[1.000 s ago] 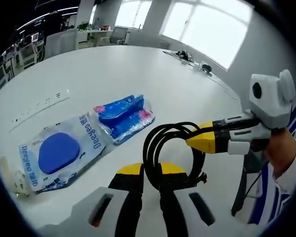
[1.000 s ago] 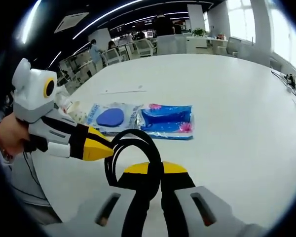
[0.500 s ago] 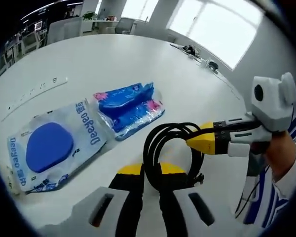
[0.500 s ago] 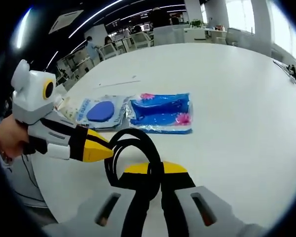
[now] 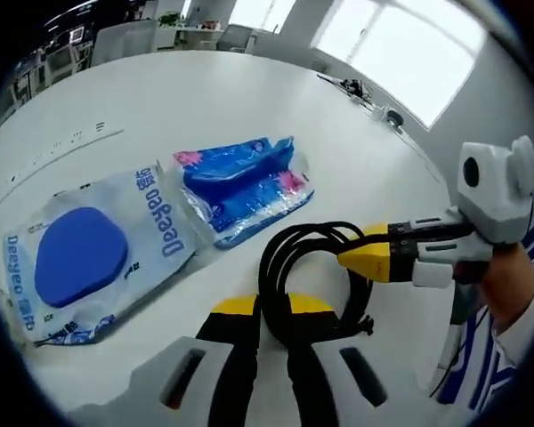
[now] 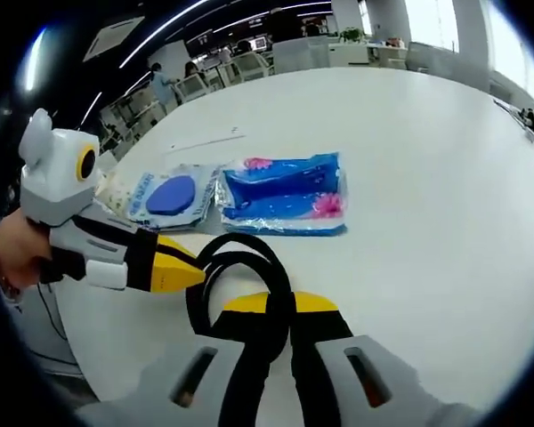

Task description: Arrange the tabletop items into an orderly group along one side of the table until the central work area is clear of visible clutter.

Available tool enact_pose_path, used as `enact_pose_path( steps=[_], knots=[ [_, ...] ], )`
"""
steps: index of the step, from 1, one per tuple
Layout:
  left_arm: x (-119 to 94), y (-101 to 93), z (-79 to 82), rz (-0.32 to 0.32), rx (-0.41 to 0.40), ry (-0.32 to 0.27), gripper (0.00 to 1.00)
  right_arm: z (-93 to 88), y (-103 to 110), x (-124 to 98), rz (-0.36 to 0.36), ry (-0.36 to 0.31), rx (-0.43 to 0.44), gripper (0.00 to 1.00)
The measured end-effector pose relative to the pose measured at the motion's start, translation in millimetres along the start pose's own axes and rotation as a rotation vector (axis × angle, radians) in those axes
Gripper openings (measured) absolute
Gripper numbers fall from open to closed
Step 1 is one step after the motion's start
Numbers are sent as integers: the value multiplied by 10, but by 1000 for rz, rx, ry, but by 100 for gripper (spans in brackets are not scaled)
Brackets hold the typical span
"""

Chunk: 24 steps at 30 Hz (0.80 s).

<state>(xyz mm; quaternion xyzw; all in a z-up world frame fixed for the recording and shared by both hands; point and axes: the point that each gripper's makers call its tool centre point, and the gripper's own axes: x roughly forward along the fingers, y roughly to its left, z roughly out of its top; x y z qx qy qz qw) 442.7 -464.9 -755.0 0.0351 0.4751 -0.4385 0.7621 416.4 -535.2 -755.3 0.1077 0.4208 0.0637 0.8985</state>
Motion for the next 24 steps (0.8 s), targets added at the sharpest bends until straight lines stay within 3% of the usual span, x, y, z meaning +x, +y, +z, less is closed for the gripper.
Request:
enact_pose_path(
  steps=[10,24],
  knots=[
    [58,28,-54,7,6,14,8,-66,-29,67,-19,25,-21,6],
    [28,61,-55,7,86,-2,12,0,-57,47,-37,-10,-60,14]
  ],
)
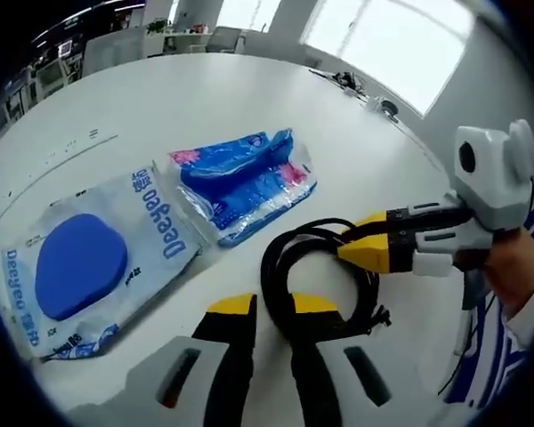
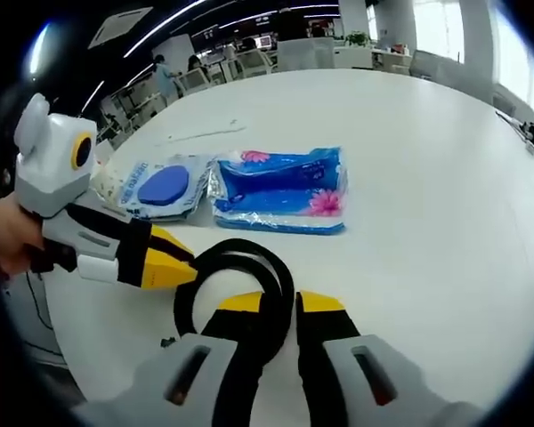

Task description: Arrange the tabletop items into an orderly group along one side of the table until the central work area is clear of visible clutter.

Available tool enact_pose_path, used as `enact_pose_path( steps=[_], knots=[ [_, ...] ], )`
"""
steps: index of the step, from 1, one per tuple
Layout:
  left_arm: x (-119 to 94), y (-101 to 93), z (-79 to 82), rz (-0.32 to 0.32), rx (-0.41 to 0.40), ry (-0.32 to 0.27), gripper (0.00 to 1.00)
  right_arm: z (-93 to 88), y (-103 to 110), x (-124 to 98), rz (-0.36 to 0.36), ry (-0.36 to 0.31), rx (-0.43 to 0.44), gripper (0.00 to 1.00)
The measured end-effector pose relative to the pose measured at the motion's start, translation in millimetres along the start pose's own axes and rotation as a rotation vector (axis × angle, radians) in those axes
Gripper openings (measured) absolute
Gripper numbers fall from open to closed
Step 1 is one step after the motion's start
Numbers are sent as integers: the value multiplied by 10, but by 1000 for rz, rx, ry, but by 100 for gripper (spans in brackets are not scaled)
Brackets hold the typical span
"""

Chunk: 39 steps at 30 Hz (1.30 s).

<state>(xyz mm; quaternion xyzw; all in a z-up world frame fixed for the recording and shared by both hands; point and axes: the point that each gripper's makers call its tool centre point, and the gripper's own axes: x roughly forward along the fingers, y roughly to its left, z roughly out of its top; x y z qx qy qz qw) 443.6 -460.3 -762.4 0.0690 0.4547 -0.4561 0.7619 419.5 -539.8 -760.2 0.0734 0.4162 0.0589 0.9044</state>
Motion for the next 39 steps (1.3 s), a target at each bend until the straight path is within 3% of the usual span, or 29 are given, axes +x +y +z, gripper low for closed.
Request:
enact_pose_path(
  steps=[6,17,27,39],
  knots=[
    [-60,33,-19,-16,12,-16,17,90,-52,-54,-6,-55,-24,21],
    [-252,9,96,-69,23,-80,36,127,-115,-155,3,-83,-50,33],
    [-458,-45,117,-157,59,-146,48,216,-49,-346,38,-136,-98,43],
    [-677,-6,115,-199,114,-190,67,286,113,-492,78,-164,-140,53]
  ],
)
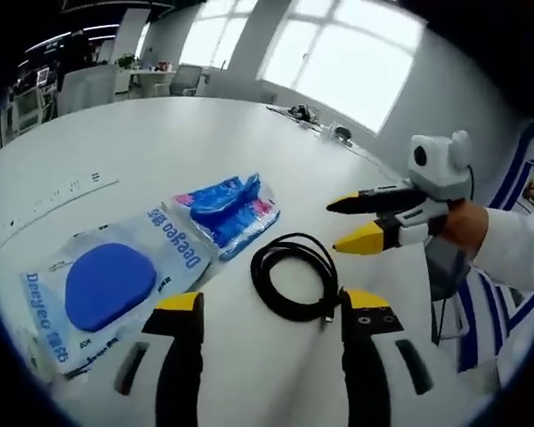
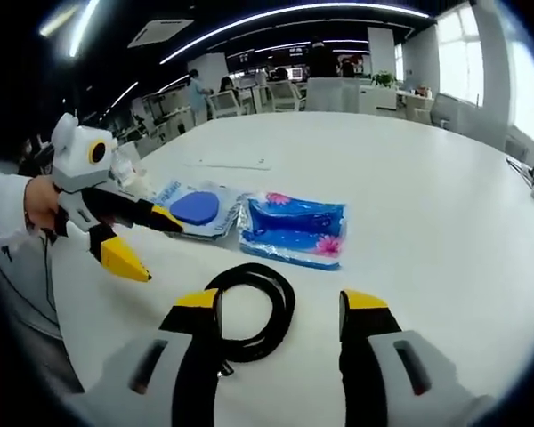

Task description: Arrange the tabletop items into an orderly group along one side of the table until the central work area is clear of visible clutter.

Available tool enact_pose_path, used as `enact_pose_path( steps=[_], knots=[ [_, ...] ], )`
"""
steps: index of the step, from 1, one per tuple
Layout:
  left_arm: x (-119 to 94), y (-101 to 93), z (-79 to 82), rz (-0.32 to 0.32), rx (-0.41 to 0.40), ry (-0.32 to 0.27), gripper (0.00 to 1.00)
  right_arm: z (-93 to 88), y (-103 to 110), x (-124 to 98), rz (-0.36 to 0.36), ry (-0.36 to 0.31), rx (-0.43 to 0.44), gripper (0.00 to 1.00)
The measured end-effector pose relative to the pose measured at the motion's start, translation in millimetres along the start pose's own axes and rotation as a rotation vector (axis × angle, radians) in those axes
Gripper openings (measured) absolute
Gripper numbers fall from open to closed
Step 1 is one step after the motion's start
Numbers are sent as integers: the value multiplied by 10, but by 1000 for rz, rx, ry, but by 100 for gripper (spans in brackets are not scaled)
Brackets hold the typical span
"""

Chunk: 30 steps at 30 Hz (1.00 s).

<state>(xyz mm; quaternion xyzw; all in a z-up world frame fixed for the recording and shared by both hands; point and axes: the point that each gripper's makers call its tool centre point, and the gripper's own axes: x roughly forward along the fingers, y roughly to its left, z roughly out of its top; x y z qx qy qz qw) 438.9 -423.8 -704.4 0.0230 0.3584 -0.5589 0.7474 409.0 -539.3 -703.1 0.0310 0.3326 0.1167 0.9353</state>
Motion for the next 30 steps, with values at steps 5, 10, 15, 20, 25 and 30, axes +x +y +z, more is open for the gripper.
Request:
enact_pose_path(
  steps=[5,10,15,20,25,30],
  knots=[
    [-137,-29,16,-15,17,-17,70,32,59,-44,16,-3,-14,56],
    [-283,-9,-28,-20,22,-22,71,63,128,-101,36,-11,-24,59],
    [-472,52,-94,-3,30,-27,75,83,207,-168,63,-24,-37,63],
    [-644,98,-123,3,24,-47,79,93,248,-211,71,-23,-56,65],
    [-817,154,-144,10,15,-64,80,115,280,-252,84,-32,-65,67],
    [-1002,230,-182,28,8,-78,80,125,308,-287,94,-34,-75,68]
  ],
)
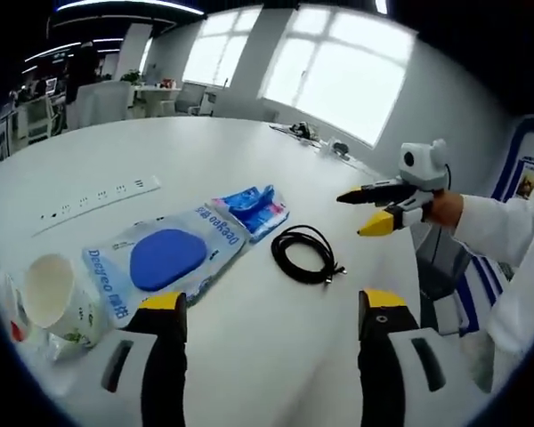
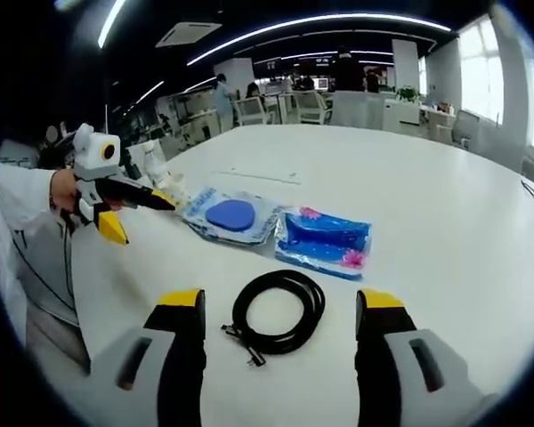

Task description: Arrange the tabletop items into an orderly group along one side of the table until the central work area is clear of visible clutter.

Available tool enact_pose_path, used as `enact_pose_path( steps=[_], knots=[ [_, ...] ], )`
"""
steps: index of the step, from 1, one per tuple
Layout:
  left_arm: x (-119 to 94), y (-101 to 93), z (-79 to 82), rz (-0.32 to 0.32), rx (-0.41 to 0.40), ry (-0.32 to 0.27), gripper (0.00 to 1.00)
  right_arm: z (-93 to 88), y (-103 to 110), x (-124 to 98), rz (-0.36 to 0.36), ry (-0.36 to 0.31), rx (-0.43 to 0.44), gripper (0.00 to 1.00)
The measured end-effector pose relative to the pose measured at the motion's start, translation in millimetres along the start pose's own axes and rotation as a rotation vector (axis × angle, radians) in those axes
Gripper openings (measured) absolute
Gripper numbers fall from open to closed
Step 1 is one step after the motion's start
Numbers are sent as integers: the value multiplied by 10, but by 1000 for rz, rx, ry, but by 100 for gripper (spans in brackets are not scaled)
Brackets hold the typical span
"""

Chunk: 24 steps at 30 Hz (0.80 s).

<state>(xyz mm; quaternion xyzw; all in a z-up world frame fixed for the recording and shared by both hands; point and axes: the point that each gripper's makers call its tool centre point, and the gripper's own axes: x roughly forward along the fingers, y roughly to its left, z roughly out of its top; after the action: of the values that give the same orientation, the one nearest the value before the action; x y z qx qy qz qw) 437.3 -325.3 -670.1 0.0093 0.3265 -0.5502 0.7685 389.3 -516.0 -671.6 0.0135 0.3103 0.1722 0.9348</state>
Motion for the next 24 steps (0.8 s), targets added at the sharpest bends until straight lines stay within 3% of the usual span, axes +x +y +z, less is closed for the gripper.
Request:
enact_pose_path(
  steps=[24],
  knots=[
    [-941,325,-338,108,-38,-48,82,-2,234,-99,52,-11,-39,72]
  ],
)
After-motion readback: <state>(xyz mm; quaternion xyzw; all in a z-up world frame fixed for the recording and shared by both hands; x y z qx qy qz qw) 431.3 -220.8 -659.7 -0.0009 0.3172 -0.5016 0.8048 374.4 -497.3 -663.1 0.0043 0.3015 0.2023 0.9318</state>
